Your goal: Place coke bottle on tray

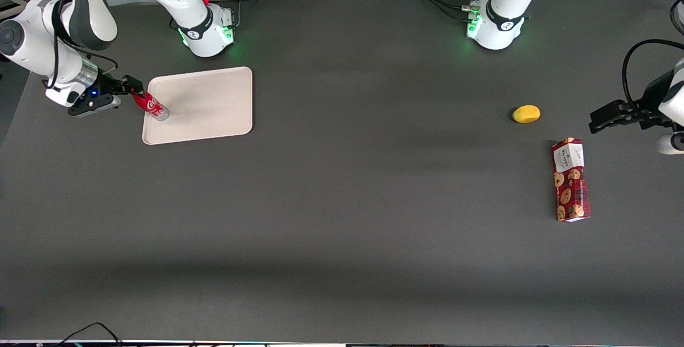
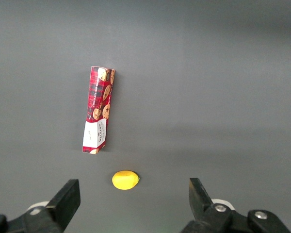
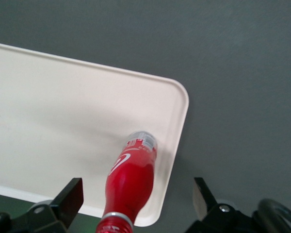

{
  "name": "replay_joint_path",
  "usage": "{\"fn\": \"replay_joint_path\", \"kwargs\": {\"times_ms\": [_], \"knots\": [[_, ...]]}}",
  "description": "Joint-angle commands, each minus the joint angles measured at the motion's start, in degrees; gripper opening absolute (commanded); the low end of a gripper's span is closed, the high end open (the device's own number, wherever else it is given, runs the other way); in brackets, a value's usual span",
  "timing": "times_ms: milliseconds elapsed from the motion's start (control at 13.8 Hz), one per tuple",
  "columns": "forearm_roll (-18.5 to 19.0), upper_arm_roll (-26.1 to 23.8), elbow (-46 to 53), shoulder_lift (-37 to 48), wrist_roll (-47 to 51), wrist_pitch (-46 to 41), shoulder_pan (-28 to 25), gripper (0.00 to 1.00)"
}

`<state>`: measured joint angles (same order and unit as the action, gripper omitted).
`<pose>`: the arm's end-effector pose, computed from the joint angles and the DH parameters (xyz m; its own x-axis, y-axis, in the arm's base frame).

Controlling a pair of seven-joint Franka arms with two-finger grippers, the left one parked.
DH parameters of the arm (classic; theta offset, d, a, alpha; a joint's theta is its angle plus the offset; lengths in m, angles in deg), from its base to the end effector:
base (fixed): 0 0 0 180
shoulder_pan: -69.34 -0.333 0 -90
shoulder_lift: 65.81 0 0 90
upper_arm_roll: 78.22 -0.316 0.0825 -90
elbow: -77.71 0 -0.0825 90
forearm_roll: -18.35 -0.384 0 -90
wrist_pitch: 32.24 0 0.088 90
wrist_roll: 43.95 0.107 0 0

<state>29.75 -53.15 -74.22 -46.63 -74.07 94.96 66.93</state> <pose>0.3607 -0.1482 0.3316 0.9523 0.2875 -0.1025 0.2831 -0.9575 -0.0557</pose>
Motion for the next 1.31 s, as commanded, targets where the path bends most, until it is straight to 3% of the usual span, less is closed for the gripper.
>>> {"fn": "replay_joint_path", "kwargs": {"times_ms": [0,218,364,436,655,1236], "knots": [[0.4,-1.4,12.9,-1.0,4.4,-9.6,-5.7,1.0],[-1.0,-7.8,29.8,-6.9,11.1,-19.6,-7.8,1.0],[-9.3,-10.6,37.8,-8.9,19.4,-24.7,-7.8,1.0],[-11.6,-11.5,39.9,-8.8,25.7,-25.8,-7.9,1.0],[-10.9,-17.8,43.6,-8.1,29.4,-27.0,-7.4,1.0],[-10.6,-17.7,50.9,-12.2,33.4,-28.7,-7.0,1.0]]}}
